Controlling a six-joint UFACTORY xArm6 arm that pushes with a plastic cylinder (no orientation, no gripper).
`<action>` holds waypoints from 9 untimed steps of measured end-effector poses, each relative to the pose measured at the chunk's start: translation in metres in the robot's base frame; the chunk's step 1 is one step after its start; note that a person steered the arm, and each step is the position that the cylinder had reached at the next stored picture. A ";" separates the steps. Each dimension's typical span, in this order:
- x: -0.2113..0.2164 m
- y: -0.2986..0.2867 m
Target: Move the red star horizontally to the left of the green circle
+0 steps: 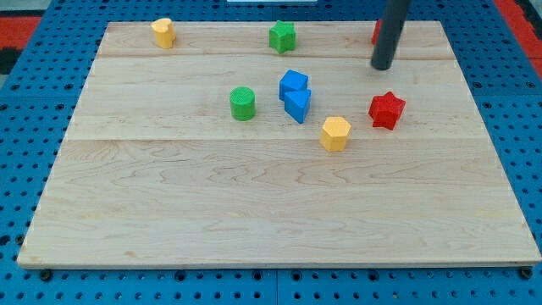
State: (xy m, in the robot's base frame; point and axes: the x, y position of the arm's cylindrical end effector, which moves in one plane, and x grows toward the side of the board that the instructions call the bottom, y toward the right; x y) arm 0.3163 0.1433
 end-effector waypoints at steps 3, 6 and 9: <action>0.031 -0.061; 0.035 -0.082; 0.056 0.037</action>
State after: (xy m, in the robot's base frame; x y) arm 0.3728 0.1803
